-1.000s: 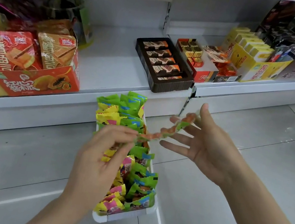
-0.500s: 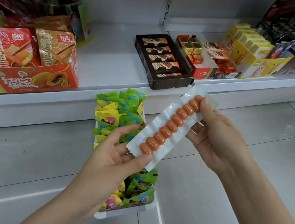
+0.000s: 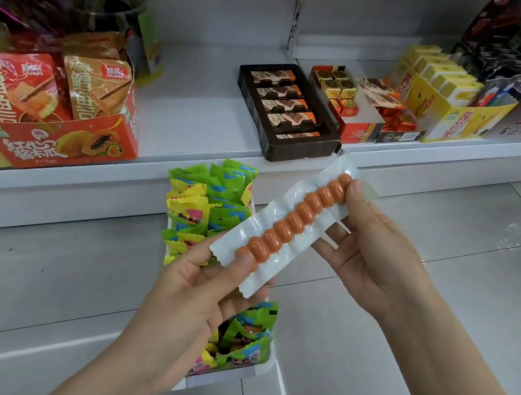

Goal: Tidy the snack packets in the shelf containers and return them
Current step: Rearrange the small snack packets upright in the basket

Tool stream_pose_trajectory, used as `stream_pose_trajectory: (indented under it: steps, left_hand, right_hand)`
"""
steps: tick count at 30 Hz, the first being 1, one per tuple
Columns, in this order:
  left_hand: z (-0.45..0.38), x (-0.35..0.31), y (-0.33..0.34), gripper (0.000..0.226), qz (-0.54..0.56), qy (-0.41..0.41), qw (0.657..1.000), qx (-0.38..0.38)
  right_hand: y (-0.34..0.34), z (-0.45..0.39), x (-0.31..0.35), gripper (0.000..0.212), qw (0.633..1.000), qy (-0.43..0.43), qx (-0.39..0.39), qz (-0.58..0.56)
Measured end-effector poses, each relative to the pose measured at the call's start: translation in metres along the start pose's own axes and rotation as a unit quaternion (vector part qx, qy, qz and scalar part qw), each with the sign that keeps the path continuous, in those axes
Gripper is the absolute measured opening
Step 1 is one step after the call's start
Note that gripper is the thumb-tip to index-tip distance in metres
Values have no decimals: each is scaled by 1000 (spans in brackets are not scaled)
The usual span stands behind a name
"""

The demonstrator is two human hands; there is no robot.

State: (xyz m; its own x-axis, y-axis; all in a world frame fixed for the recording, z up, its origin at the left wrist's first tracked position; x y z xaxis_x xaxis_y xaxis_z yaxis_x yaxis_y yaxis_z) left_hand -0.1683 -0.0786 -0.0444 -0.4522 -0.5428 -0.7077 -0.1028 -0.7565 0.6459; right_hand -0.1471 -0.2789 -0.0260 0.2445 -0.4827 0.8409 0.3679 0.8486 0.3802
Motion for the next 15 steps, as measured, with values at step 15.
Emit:
stream_pose_trajectory:
  steps: [15]
  left_hand:
    - [-14, -22, -19, 41, -579, 410, 691, 137]
  right_hand:
    - [-27, 5, 32, 65, 987, 97, 89, 97]
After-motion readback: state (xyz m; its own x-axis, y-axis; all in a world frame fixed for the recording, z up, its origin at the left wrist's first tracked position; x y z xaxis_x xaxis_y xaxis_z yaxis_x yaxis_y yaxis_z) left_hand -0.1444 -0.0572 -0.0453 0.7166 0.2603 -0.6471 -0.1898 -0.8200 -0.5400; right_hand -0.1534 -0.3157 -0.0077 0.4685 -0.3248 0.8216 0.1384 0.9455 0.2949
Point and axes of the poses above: each hand's wrist, its own z-axis away from the middle knuckle, its own y-axis out of the palm, x = y × z, the point moved 1 cm from there along -z, towards the middle knuckle, and after that the axes turned 8 degrees about z, right-handed, at the moved point
